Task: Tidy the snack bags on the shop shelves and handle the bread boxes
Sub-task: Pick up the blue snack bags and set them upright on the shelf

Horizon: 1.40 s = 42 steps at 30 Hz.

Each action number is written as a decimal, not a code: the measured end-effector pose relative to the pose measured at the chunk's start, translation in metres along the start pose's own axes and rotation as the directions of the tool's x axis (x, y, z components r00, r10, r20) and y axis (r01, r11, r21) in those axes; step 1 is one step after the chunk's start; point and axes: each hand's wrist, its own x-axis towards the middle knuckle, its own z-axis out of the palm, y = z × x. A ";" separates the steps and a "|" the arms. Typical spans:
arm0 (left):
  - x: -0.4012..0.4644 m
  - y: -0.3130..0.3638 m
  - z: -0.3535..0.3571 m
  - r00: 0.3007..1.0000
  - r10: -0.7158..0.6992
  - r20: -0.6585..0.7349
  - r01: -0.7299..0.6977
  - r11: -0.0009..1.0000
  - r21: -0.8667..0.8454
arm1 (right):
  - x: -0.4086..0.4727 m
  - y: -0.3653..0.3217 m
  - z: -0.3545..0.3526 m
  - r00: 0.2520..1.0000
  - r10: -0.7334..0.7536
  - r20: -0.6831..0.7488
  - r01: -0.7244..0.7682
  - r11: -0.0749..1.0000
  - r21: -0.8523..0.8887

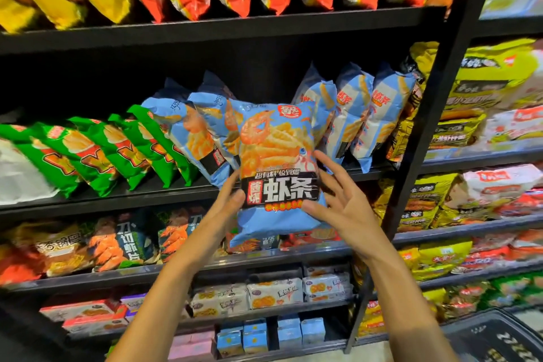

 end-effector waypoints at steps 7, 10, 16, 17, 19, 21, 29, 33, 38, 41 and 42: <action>0.033 0.040 0.016 0.993 0.120 -0.002 -0.120 0.993 -0.017 | 0.047 -0.002 0.011 0.997 -0.065 0.033 0.069 0.992 -0.109; 0.048 0.049 0.017 0.979 0.184 -0.091 -0.184 0.983 0.011 | 0.068 -0.004 0.003 0.998 -0.046 -0.045 0.039 0.989 -0.146; 0.077 0.057 0.031 0.893 0.375 -0.247 -0.338 0.924 0.181 | 0.105 0.027 -0.012 0.857 0.008 -0.515 -0.121 0.975 -0.186; 0.084 0.056 0.034 0.873 0.403 -0.275 -0.355 0.911 0.207 | 0.110 0.034 -0.013 0.856 0.025 -0.516 -0.172 0.955 -0.240; 0.097 0.054 0.042 0.836 0.451 -0.314 -0.381 0.887 0.260 | 0.118 0.045 -0.014 0.855 0.046 -0.516 -0.256 0.904 -0.343; 0.109 0.051 0.048 0.806 0.481 -0.344 -0.384 0.869 0.313 | 0.126 0.052 -0.013 0.846 0.043 -0.532 -0.315 0.845 -0.432; 0.157 0.035 0.076 0.755 0.547 -0.362 -0.408 0.824 0.394 | 0.151 0.073 -0.012 0.791 -0.014 -0.612 -0.413 0.725 -0.552; 0.176 0.016 0.080 0.742 0.577 -0.340 -0.363 0.773 0.519 | 0.148 0.080 -0.009 0.782 -0.066 -0.620 -0.393 0.720 -0.572; 0.173 0.001 0.087 0.758 0.611 -0.228 -0.394 0.708 0.586 | 0.146 0.086 -0.012 0.800 -0.082 -0.595 -0.416 0.639 -0.647; 0.183 0.010 0.083 0.750 0.631 -0.200 -0.426 0.691 0.584 | 0.144 0.088 -0.014 0.812 -0.089 -0.577 -0.415 0.606 -0.679; 0.189 0.009 0.080 0.755 0.630 -0.184 -0.423 0.681 0.598 | 0.144 0.088 -0.014 0.814 -0.092 -0.574 -0.410 0.610 -0.678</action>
